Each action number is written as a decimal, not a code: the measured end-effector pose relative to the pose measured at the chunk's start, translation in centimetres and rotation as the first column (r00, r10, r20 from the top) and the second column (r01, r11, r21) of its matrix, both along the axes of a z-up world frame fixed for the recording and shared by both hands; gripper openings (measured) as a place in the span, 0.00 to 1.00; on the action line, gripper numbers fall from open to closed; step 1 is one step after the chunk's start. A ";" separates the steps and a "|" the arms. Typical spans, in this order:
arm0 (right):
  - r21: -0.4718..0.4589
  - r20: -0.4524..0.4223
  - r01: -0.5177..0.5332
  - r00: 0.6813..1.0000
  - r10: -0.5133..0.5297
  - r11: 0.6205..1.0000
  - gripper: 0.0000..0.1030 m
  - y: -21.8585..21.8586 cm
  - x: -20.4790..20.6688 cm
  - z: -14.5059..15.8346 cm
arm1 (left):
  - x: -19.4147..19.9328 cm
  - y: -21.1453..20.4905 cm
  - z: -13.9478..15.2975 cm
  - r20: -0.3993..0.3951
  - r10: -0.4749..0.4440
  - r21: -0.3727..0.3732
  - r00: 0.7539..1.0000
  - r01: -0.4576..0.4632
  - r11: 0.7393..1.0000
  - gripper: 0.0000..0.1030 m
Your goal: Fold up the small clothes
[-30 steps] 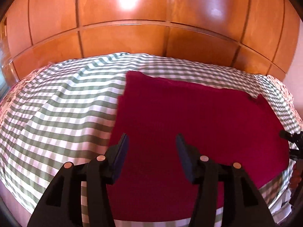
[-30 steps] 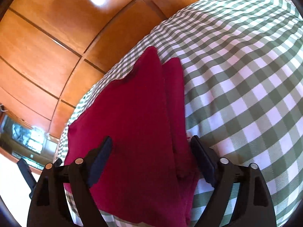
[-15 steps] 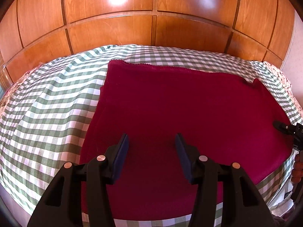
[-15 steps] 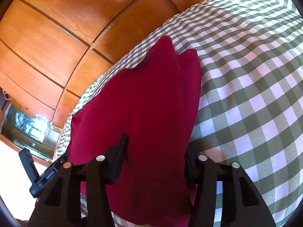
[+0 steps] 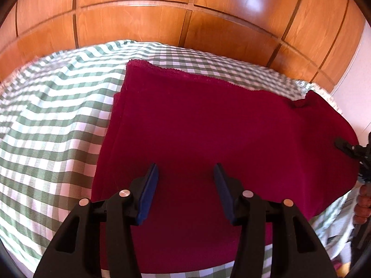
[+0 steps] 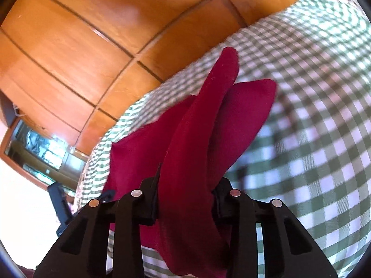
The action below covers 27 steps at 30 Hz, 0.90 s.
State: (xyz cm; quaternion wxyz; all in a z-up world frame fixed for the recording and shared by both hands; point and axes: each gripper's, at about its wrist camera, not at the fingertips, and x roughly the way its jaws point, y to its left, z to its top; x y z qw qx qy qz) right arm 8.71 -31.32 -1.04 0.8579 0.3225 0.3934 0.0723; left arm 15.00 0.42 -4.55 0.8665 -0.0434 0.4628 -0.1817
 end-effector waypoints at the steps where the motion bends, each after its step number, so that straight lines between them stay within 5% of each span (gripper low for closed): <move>1: -0.005 0.008 -0.010 1.000 0.010 1.000 0.32 0.5 0.2 0.5 | 0.1 0.6 0.1 -0.012 -0.004 -0.033 1.000 0.003 0.999 0.43; 9: -0.059 0.068 -0.149 0.986 0.153 0.987 0.31 7.9 3.9 5.1 | 0.6 4.1 0.6 -0.038 0.018 -0.130 0.999 -0.023 0.991 0.38; 16: -0.165 0.016 -0.245 0.968 0.251 0.955 0.30 16.2 7.9 5.0 | 1.1 8.9 1.3 -0.075 0.070 -0.249 0.995 -0.086 0.965 0.38; 24: -0.383 -0.078 -0.441 0.891 0.447 0.812 0.30 27.3 7.9 1.4 | 1.4 11.8 1.5 -0.123 0.061 -0.375 0.991 -0.103 0.921 0.39; 27: -0.422 -0.104 -0.480 0.868 0.485 0.769 0.37 28.9 7.1 -0.1 | 1.7 12.4 1.6 -0.147 0.049 -0.426 0.988 -0.108 0.898 0.47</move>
